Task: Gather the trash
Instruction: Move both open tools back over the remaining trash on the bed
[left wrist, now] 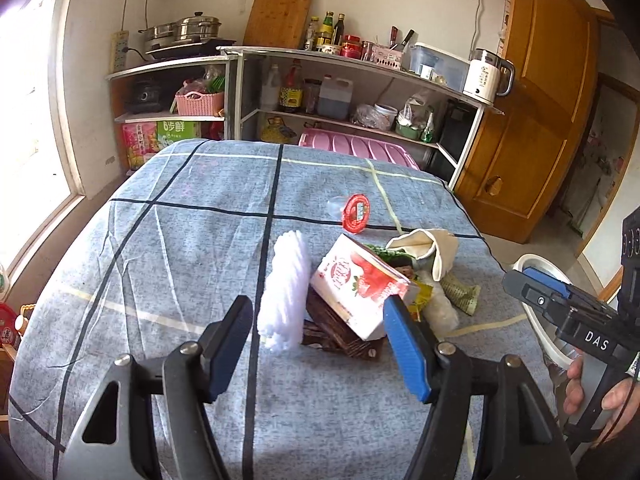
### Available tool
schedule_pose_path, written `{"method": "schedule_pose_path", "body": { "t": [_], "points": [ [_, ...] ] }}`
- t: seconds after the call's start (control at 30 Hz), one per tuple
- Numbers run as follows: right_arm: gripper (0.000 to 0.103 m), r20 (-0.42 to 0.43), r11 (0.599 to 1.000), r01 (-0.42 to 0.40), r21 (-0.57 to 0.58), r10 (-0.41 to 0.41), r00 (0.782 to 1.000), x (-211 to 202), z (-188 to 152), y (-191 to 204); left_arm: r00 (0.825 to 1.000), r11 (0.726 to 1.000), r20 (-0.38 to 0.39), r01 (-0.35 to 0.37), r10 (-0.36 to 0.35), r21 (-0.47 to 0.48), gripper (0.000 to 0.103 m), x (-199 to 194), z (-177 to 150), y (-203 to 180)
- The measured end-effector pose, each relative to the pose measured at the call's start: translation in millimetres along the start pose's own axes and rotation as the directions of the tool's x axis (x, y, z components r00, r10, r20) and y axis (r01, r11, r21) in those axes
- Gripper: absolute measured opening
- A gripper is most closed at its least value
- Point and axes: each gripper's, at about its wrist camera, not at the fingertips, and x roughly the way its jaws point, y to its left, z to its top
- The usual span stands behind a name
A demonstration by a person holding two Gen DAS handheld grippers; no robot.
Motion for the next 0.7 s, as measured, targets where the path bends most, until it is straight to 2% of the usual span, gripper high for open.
{"method": "schedule_pose_path", "body": {
  "t": [0.13, 0.3, 0.43, 0.5, 0.63, 0.7],
  "points": [
    [0.069, -0.018, 1.0, -0.015, 0.017, 0.015, 1.0, 21, 10, 4, 1.0, 1.0, -0.016, 0.012, -0.012, -0.026, 0.07, 10, 4, 15],
    [0.069, -0.042, 0.995, -0.022, 0.101, 0.026, 0.999, 42, 28, -11, 0.999, 0.998, -0.042, 0.027, -0.029, -0.051, 0.07, 25, 11, 25],
    [0.069, -0.056, 0.992, -0.027, 0.125, 0.035, 0.998, 53, 38, -18, 0.997, 0.998, -0.068, 0.025, -0.029, -0.051, 0.07, 38, 12, 29],
    [0.069, -0.037, 0.991, -0.039, 0.126, 0.044, 0.998, 51, 36, -15, 0.997, 0.998, -0.078, 0.023, -0.027, -0.053, 0.07, 43, 12, 29],
    [0.069, 0.015, 0.996, 0.063, -0.057, -0.062, 0.998, 43, 29, 16, 0.996, 0.997, -0.086, 0.026, -0.032, -0.068, 0.07, 49, 10, 32],
    [0.069, 0.013, 0.99, 0.072, -0.124, -0.071, 0.997, 47, 26, 30, 0.995, 0.997, -0.092, 0.03, -0.036, -0.068, 0.07, 50, 9, 33]
  ]
}}
